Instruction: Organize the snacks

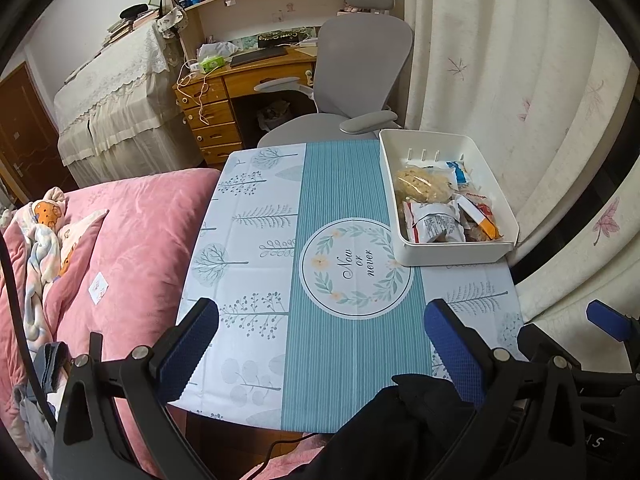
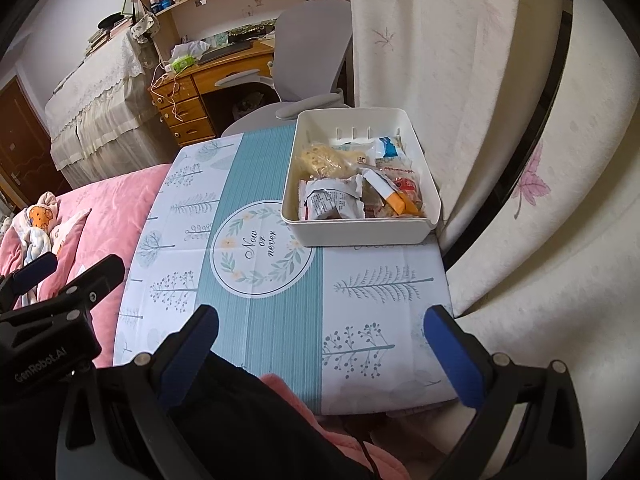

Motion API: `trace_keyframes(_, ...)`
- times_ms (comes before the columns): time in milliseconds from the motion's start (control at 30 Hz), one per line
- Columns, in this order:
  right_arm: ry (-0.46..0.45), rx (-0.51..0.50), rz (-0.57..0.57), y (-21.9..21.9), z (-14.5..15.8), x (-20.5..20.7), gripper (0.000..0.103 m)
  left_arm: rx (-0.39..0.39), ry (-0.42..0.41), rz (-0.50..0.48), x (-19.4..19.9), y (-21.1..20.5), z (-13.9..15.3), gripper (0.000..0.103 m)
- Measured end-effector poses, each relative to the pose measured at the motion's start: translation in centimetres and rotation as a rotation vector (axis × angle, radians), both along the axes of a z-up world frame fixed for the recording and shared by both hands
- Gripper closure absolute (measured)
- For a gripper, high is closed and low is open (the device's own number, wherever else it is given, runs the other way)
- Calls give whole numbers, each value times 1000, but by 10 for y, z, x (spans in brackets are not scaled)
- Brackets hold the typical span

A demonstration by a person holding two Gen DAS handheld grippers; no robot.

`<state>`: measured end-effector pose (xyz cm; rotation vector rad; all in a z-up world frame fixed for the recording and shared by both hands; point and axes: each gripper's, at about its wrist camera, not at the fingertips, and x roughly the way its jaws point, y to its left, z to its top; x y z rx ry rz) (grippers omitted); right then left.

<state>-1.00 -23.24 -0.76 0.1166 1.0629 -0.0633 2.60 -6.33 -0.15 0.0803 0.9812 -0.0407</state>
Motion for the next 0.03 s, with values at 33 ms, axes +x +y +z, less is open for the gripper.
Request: trace_keyframes(33,1,1,1,-1,0,0,0,0,1,-2,0,1,0,1)
